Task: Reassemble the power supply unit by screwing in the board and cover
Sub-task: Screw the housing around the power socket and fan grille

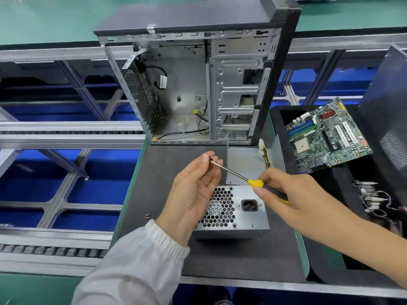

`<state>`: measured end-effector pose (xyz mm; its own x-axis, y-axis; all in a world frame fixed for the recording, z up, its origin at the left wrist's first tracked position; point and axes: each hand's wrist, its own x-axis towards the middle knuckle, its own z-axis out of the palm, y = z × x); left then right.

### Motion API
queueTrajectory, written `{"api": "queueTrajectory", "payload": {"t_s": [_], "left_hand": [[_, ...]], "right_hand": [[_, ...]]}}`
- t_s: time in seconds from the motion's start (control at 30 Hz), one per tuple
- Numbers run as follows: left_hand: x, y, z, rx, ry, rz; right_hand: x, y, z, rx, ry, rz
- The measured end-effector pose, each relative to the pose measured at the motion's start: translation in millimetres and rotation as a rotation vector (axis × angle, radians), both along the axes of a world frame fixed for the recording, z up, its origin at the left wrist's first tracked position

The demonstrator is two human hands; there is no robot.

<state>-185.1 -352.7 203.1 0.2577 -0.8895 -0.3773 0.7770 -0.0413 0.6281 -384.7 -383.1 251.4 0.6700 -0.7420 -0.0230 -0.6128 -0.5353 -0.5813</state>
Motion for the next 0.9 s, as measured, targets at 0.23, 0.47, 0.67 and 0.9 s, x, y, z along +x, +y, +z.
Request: {"api": "queueTrajectory", "payload": {"t_s": [0.23,0.47,0.67,0.9], "left_hand": [[-1.4,0.7,-5.1,-0.096,-0.137,0.068],[-2.5,6.5,-4.8,-0.228,-0.414,0.196],[-2.1,11.2,-3.7,-0.237,-0.418,0.197],[14.3,19.7,-15.3,-0.179,-0.352,0.083]], "right_hand": [[2.5,0.1,0.8,0.092,-0.074,-0.005],[7.5,-0.2,6.8,0.304,-0.228,-0.03],[10.1,-0.5,5.8,0.285,-0.172,-0.066],[1.1,-3.0,10.9,0.22,-0.18,-0.052]]}}
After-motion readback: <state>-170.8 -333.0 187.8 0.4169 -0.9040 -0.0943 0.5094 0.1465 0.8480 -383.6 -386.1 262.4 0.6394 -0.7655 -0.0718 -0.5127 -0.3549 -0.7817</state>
